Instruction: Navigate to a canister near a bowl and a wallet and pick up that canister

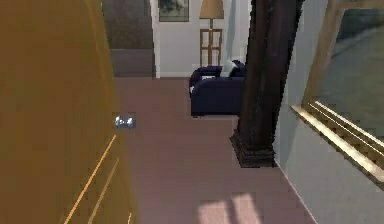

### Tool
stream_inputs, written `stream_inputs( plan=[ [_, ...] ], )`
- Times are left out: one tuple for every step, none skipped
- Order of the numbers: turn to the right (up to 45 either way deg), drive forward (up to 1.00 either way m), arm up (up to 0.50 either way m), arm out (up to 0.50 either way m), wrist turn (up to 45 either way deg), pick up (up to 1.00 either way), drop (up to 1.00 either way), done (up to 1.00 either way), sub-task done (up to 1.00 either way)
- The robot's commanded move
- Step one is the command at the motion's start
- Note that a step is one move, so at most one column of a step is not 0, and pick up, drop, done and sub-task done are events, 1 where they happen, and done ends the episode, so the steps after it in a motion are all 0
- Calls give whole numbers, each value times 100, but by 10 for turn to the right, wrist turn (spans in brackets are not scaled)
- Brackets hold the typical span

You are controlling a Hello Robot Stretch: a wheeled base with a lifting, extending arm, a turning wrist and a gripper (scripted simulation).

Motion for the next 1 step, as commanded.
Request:
stream_inputs(
  plan=[
    [0,100,0,0,0,0,0,0,0]
  ],
)
